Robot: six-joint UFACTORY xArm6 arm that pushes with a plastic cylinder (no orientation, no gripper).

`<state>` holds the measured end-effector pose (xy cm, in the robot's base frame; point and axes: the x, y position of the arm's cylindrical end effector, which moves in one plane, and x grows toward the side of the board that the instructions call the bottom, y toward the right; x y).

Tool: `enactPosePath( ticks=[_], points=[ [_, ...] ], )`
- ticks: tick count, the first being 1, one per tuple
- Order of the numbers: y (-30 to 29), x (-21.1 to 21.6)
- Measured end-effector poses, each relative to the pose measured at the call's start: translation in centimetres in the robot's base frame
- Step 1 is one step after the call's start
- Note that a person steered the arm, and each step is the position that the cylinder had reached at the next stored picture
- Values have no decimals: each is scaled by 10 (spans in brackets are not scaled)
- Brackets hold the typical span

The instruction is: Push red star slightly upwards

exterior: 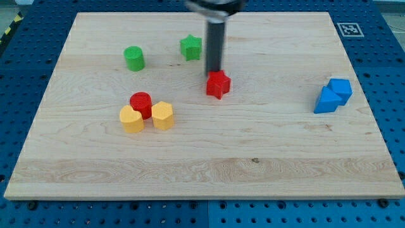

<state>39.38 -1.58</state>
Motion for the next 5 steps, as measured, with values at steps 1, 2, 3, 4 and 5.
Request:
enactPosePath(
  ticks=[1, 2, 3, 4, 5],
  points=[
    [-6, -4],
    [47, -5],
    [110, -5],
    [131, 6],
    [93, 46]
  ],
)
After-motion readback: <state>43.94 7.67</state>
